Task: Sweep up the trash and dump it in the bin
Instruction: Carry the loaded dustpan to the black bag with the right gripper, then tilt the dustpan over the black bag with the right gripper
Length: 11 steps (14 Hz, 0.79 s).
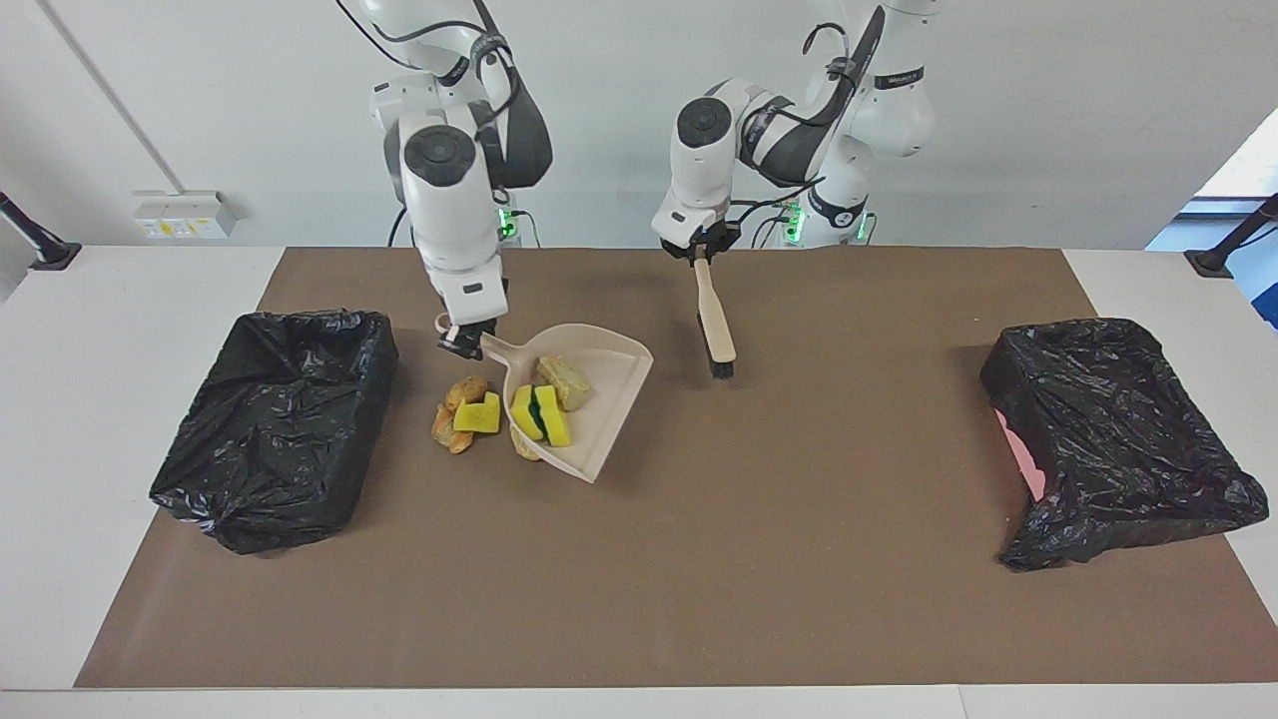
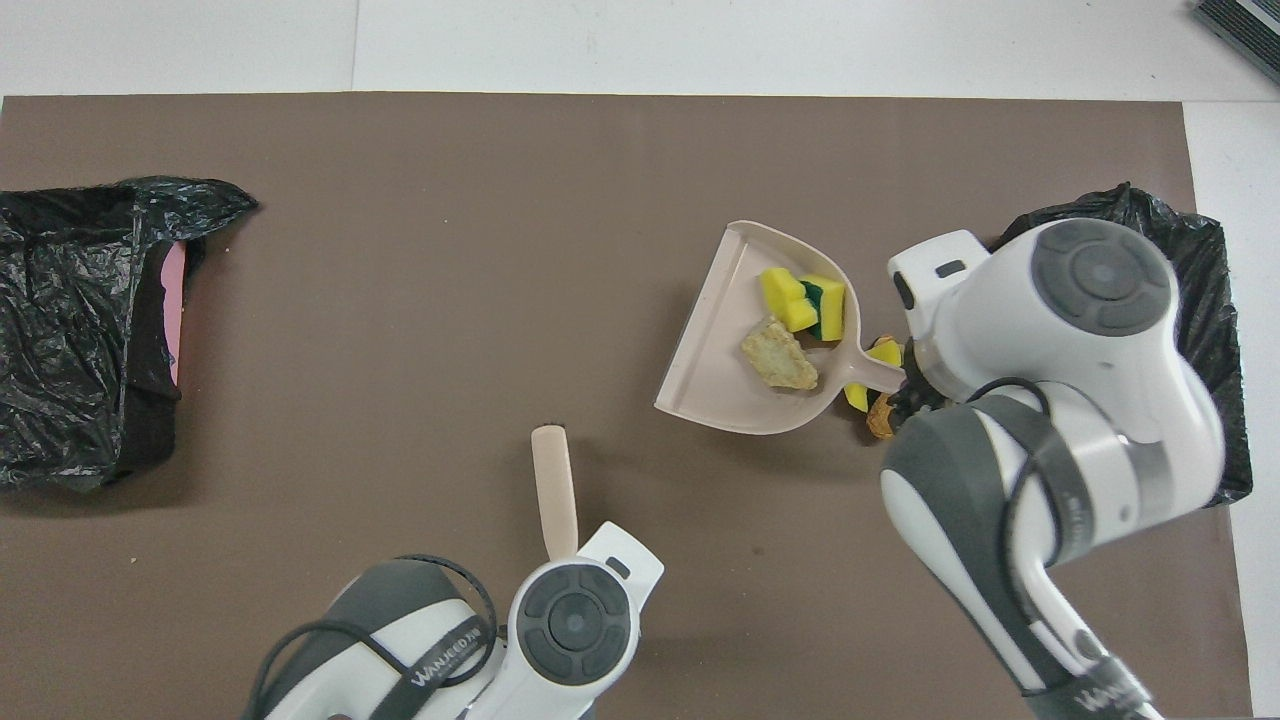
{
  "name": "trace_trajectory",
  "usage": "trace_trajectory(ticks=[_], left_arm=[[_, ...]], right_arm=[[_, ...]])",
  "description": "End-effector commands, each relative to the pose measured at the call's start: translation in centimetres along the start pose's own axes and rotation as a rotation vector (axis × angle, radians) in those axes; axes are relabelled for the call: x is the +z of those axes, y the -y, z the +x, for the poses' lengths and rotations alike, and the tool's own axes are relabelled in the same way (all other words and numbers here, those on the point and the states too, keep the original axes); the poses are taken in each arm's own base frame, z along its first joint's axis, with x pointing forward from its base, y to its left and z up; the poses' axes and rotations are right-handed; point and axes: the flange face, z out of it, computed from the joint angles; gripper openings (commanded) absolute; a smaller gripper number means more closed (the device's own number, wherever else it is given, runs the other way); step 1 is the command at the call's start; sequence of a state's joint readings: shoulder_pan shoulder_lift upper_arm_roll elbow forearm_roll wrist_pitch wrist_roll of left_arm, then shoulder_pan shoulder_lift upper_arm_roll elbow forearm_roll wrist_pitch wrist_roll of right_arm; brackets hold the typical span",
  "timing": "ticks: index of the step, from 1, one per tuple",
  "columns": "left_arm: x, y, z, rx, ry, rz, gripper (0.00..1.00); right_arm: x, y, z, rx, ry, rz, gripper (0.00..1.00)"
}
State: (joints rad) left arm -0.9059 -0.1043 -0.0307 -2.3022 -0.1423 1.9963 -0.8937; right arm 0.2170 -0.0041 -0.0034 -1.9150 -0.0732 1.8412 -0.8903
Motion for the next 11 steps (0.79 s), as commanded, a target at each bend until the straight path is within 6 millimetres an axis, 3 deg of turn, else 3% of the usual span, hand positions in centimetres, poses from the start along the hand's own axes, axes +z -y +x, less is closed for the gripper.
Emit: trace_trajectory(ticks=[1, 4, 7, 9, 11], left_arm=[[1.3, -1.6, -4.0, 0.012, 0.014, -0.061, 0.0], [2.0, -3.0, -7.4, 0.016, 0.017, -0.045, 0.0], [3.1, -3.7, -8.5, 0.045, 0.009, -0.045, 0.0], [4.0, -3.8, -8.6, 0.04, 0.013, -0.032, 0.0], [5.1, -4.1, -8.6, 0.04, 0.021, -0.015, 0.0]], right_arm=[[-4.5, -2.2, -8.3, -0.008, 0.008, 0.009, 0.0], [-4.7, -6.1, -18.0, -0.041, 0.001, 0.015, 0.0], [-4.6, -8.7, -26.2, -0.113, 0.088, -0.034, 0.0], [-4.8, -9.6, -29.8, -0.163, 0.204, -0.082, 0.0], [-5.2, -10.7, -30.7, -0.201, 0.326, -0.16, 0.0]])
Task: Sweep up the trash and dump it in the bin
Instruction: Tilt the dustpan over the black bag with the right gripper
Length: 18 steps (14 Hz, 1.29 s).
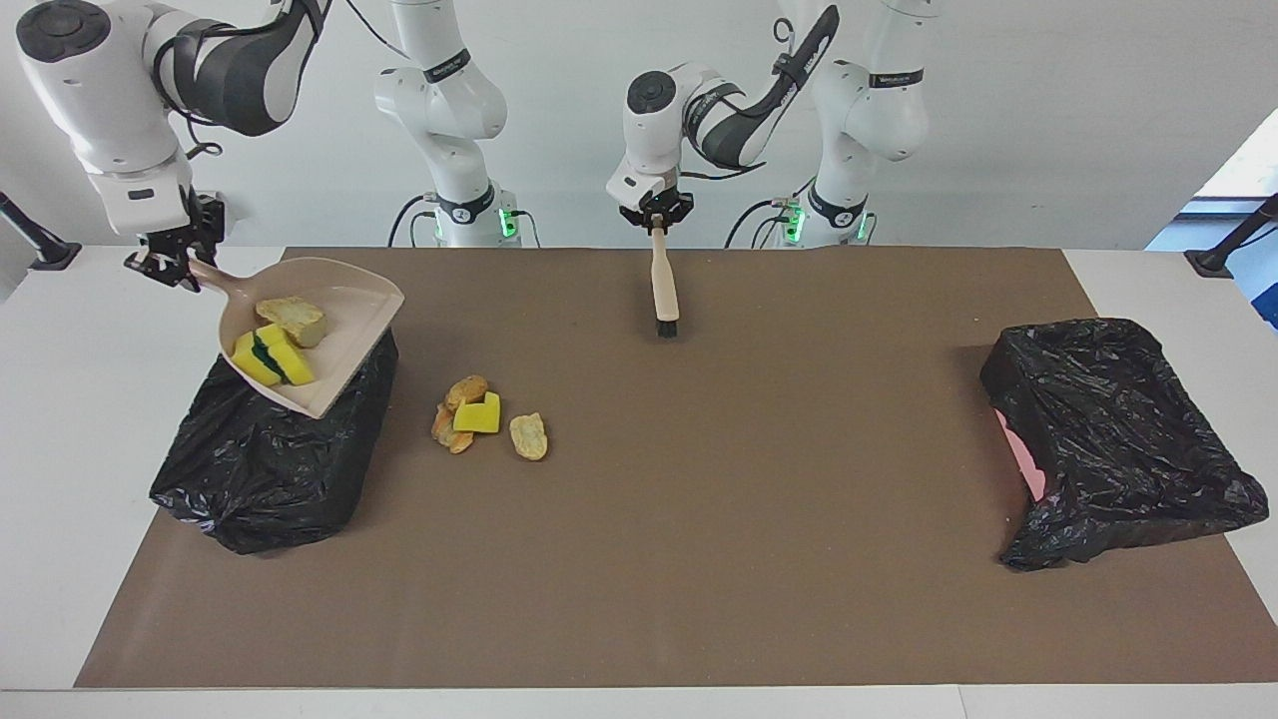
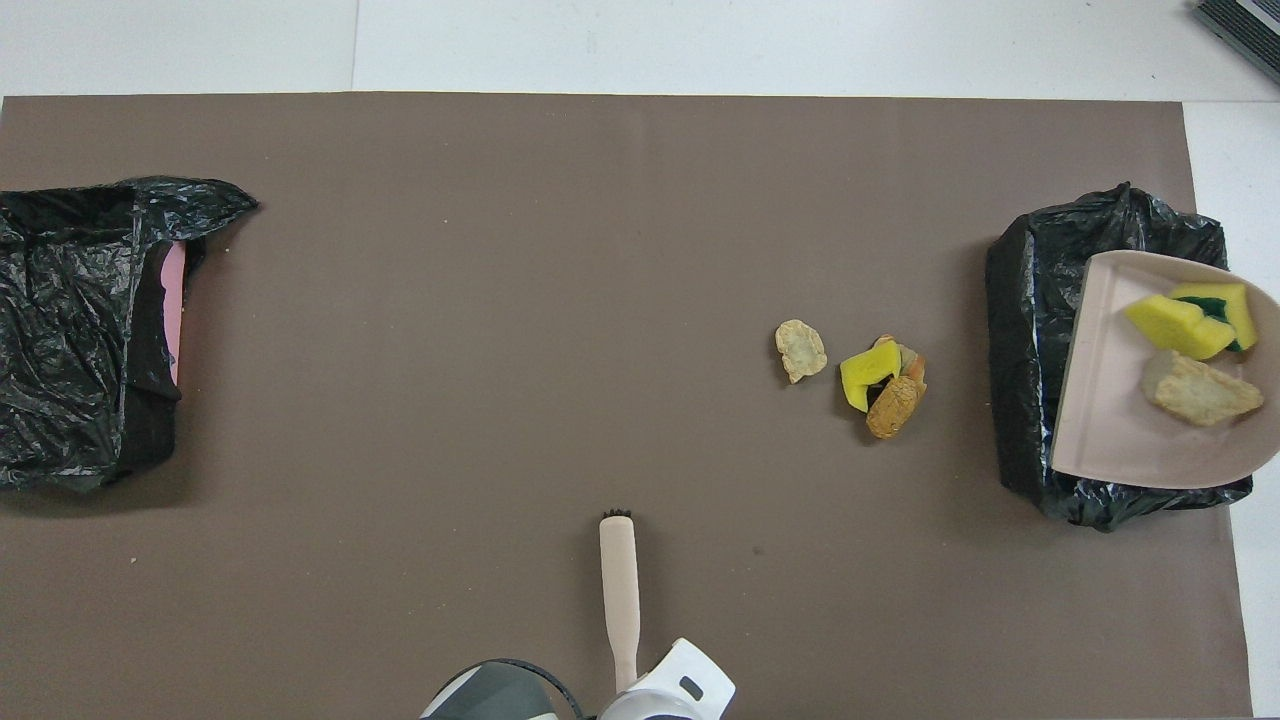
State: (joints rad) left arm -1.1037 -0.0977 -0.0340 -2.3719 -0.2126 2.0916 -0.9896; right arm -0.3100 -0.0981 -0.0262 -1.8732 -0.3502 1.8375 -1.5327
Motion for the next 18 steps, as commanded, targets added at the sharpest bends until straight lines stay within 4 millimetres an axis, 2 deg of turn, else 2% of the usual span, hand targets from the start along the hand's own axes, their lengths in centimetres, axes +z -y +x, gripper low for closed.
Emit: trace_trajectory(ticks=[1, 3, 5, 7, 8, 9, 10, 11, 12, 14, 16, 18], left_arm=[[1.4, -0.3, -0.4, -0.018, 0.008, -0.016, 0.0], [1.2, -0.6, -0.3, -0.018, 0.01, -0.03, 0.08], [1.4, -0.6, 0.3, -0.02, 0.014, -0.03, 0.3], [1.3, -0.5, 0.7, -0.026, 0.013, -0.034, 0.7], [1.3, -0.5, 0.7, -0.022, 0.017, -0.029, 0.73], [1.3, -0.3, 1.0, -0.028, 0.017, -0.029, 0.84], [1.0, -0.3, 1.2, -0.031, 0.014, -0.037, 1.0], [0.3, -0.2, 2.1, -0.039, 0.009, -0.053, 1.0], [-0.8, 0.2, 3.6, -0.043, 0.004, -0.072, 1.0], [-4.6, 0.9, 7.0, -0.027, -0.027, -0.136, 1.0], [-8.2, 1.9, 10.3, 0.009, -0.099, -0.173, 1.0], [-11.9, 5.7, 15.4, 0.017, -0.207, -0.149, 1.0]], right_arm=[[-0.3, -1.4, -0.4, -0.076, 0.137, -0.083, 0.0], [-0.3, -1.5, -0.7, -0.108, 0.22, -0.092, 0.0], [-0.5, -1.5, 0.2, -0.138, 0.285, -0.118, 0.0], [-0.4, -1.9, 2.0, -0.155, 0.358, -0.138, 0.0], [0.6, -2.5, 2.8, -0.163, 0.384, -0.13, 0.0], [1.3, -2.7, 3.3, -0.17, 0.401, -0.125, 0.0], [2.1, -2.4, 3.7, -0.191, 0.424, -0.115, 0.0], [3.2, -2.0, 3.9, -0.207, 0.441, -0.101, 0.0], [3.3, -2.1, 3.9, -0.229, 0.455, -0.127, 0.0], [2.4, -2.4, 4.3, -0.279, 0.535, -0.139, 0.0], [0.1, -2.3, 4.9, -0.289, 0.554, -0.146, 0.0], [-4.2, -1.9, 3.4, -0.264, 0.557, -0.16, 0.0]])
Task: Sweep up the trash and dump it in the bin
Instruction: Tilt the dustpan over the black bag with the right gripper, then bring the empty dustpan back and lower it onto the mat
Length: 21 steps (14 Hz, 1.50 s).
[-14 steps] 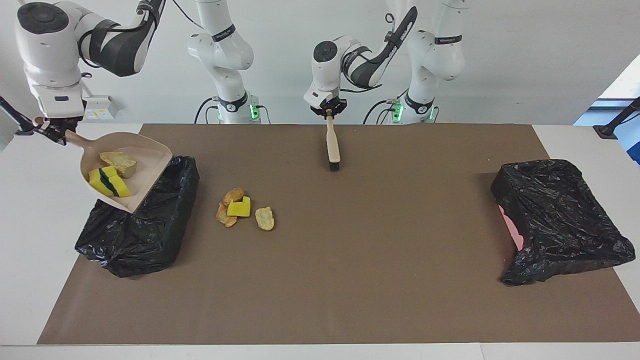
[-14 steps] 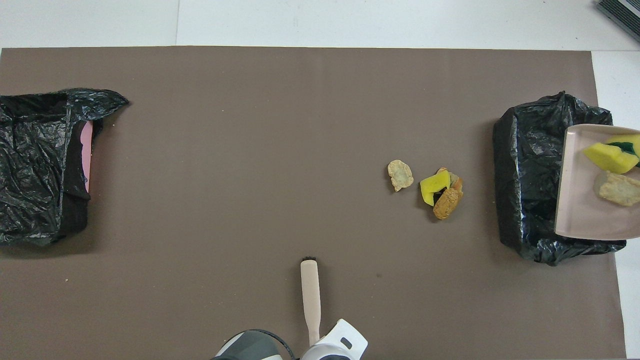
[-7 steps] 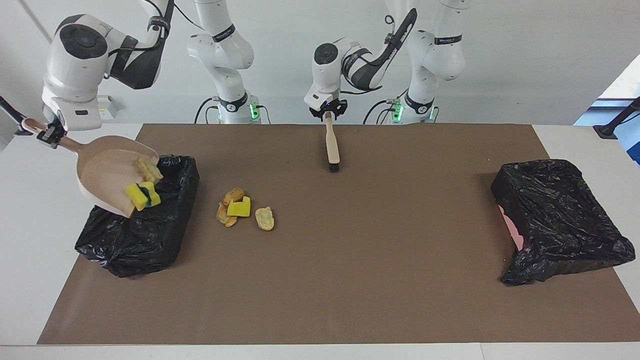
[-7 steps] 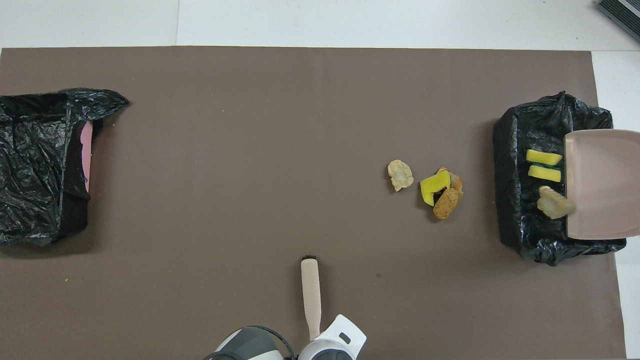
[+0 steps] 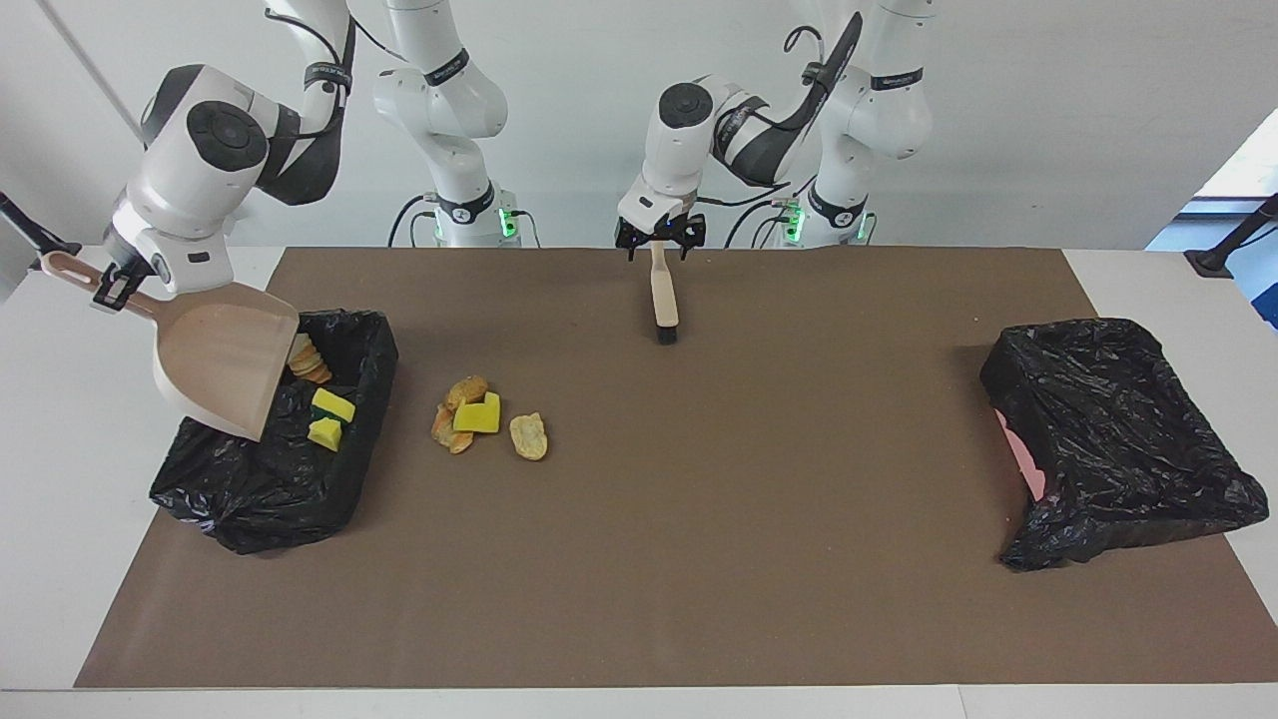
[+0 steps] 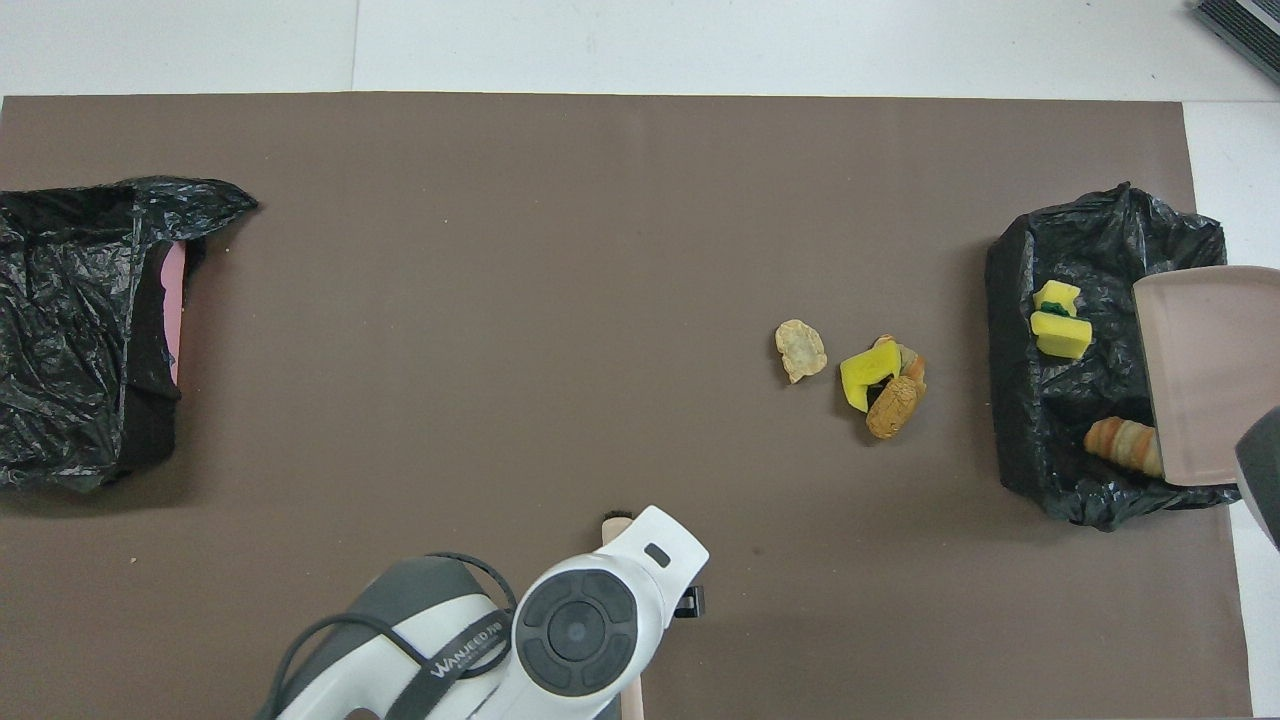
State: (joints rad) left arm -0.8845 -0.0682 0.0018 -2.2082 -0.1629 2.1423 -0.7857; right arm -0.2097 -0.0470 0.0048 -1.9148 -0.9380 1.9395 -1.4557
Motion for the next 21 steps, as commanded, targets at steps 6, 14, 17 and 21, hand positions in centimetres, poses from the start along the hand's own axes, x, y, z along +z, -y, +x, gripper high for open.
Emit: trace_trajectory(ticks=[6, 14, 17, 21], left_arm=[[-14.8, 15.1, 16.7, 0.205, -0.238, 0.079, 1.0], [-23.5, 27.0, 21.5, 0.183, -0.242, 0.107, 1.0], [-25.8, 29.4, 20.8, 0.18, -0.207, 0.109, 1.0], [-28.8, 31.8, 19.5, 0.21, -0.149, 0.103, 1.0]], right_arm=[[-10.9, 4.8, -4.9, 0.249, -0.182, 0.016, 0.0], [-22.5, 4.7, 13.1, 0.905, -0.463, 0.27, 0.0], [-24.1, 2.5, 20.4, 1.093, -0.481, 0.384, 0.0], [-26.3, 0.3, 29.2, 1.291, -0.546, 0.536, 0.0]])
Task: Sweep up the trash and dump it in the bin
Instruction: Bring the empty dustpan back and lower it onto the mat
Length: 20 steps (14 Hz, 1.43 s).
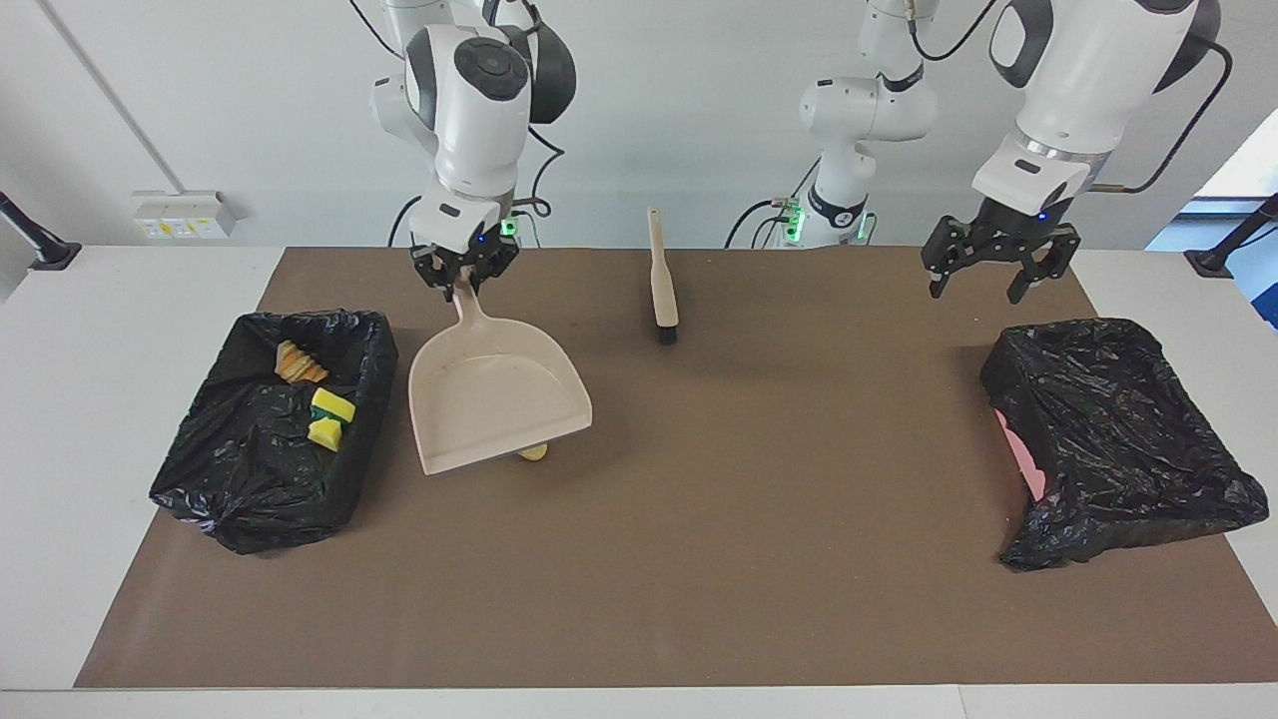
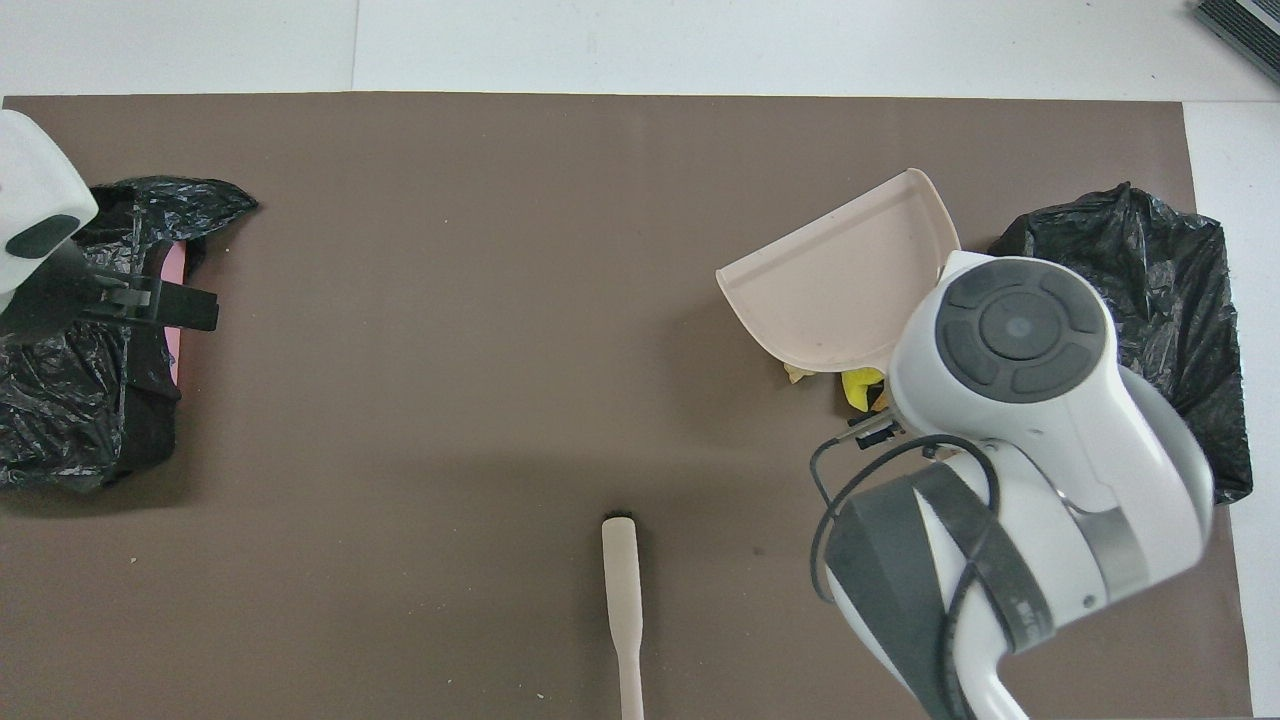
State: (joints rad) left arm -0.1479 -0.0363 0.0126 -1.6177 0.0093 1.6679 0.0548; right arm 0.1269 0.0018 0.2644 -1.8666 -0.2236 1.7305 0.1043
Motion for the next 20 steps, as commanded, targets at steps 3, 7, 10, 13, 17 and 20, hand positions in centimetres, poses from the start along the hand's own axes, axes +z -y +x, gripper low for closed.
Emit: trace_trajectory(ticks=[3, 7, 10, 13, 17, 20], left_arm=[[-1.7, 1.2, -0.8, 0.026, 0.077, -0.026, 1.0], [-2.0, 2.3, -1.6, 0.017, 0.097, -0.073, 1.0], [-3.3, 1.7, -2.6, 0.022, 0.075, -0.069, 1.0], [-3.4, 2.1, -2.8, 0.011, 0.079, -0.067, 1.0], [-3.3, 2.0, -3.0, 0.011, 0.089, -0.064, 1.0], [-3.3, 2.0, -3.2, 0.011, 0.097, -0.065, 1.0]], right_arm=[[2.2, 7.1, 7.7, 0.321, 0.018, 0.179, 0.0], [3.4, 15.0, 13.3, 0.411, 0.004, 0.239, 0.0], [4.8, 19.5, 15.5, 0.446, -0.037, 0.291, 0.0], [6.7, 20.8, 16.4, 0.423, -0.056, 0.305, 0.0], [8.3, 21.7, 17.2, 0.417, -0.088, 0.327, 0.27], [6.9, 22.2, 16.2, 0.394, -0.096, 0.307, 1.0]])
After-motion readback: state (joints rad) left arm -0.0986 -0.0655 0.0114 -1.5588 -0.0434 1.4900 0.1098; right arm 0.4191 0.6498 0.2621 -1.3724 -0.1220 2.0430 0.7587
